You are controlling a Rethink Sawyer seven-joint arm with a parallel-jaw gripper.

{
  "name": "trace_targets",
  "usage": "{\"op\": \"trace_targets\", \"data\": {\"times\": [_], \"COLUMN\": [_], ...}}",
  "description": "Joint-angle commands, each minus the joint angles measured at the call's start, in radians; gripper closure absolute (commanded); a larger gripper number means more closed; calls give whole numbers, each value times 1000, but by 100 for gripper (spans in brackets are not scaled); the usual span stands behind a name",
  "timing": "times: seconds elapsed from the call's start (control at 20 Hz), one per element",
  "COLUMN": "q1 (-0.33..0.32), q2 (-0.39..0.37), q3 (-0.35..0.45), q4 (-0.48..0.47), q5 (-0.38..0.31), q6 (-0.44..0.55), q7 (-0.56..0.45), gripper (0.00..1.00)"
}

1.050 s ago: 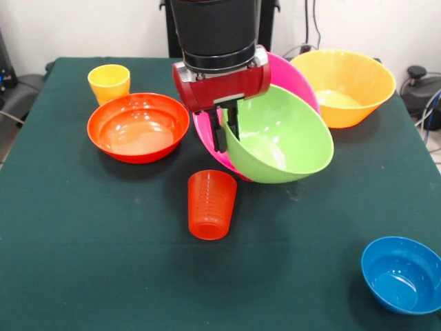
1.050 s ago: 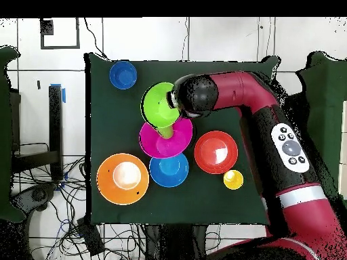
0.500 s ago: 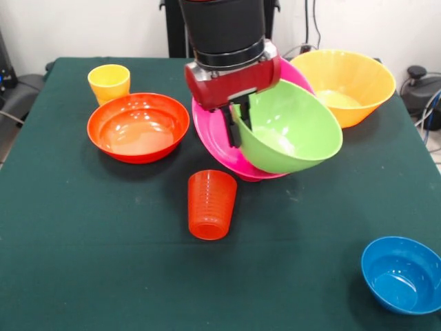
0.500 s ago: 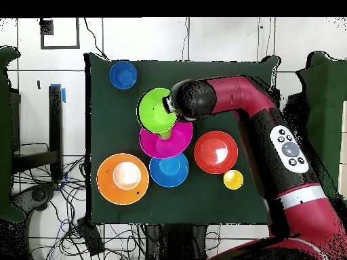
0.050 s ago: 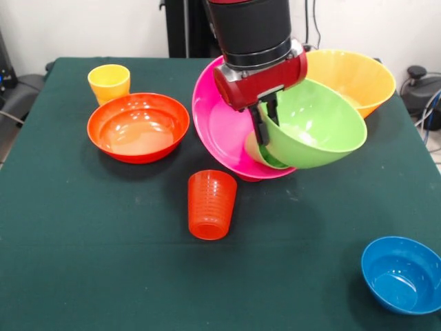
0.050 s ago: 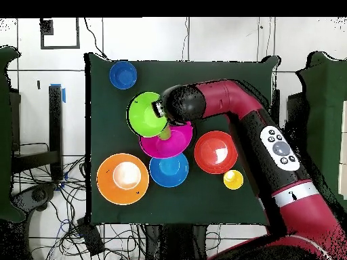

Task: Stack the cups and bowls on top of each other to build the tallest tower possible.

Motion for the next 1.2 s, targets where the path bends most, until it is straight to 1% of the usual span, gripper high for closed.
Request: {"op": "trace_targets", "data": {"times": [0.05, 0.2, 0.7, 1.2], "q1": [-30, -35, -46, -58], "q2": [60, 79, 112, 128], "q3": [48, 62, 86, 101], "q4": [34, 13, -33, -64], "q5": [-51, -45, -39, -22], "q6": [-5, 26, 92, 143], "q7": [-314, -341, -372, -397], "gripper": [100, 100, 100, 100]}}
